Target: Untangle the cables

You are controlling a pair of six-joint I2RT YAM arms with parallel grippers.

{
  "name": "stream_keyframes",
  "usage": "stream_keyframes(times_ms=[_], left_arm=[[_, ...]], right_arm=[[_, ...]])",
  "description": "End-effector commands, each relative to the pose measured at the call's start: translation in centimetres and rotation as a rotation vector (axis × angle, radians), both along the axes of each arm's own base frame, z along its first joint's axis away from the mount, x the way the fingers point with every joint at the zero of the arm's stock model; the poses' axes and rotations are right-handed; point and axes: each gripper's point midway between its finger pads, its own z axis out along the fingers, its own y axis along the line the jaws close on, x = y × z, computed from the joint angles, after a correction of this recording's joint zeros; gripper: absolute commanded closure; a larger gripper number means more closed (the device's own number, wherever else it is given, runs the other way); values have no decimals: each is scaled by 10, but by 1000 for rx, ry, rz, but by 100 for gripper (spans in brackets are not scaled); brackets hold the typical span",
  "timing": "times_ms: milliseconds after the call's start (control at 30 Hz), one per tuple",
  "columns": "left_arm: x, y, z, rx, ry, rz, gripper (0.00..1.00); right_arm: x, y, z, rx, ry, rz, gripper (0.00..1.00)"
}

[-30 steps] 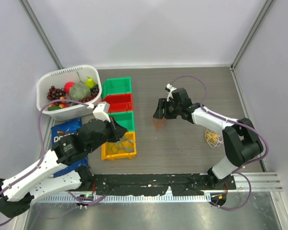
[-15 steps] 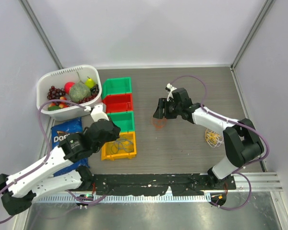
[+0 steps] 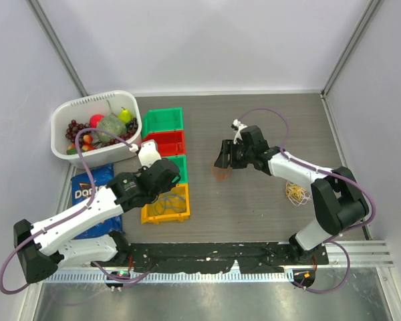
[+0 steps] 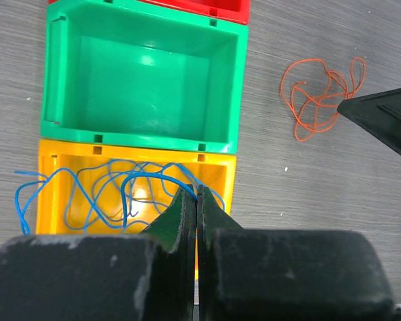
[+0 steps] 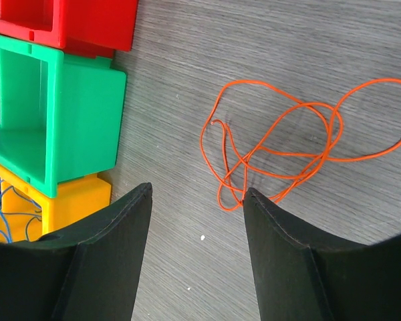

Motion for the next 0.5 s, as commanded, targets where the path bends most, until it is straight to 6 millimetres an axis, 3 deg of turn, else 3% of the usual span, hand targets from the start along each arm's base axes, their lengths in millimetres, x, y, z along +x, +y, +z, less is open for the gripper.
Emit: stream_keyframes(times_ms=[0,200,400,467], left_arm=[[18,-23,19,-86,-64,-6,100],[29,-49,21,-185,-82,-60,100],[27,-46,18,-223,-68,-27,100],[25,-37,10,-223,-49,14,100]], right_arm=[[4,5,19,38,-65,-3,38],[1,2,19,35,-68,-7,38],[2,1,19,30,-74,-11,38],[2,1,20,30,-75,-11,38]])
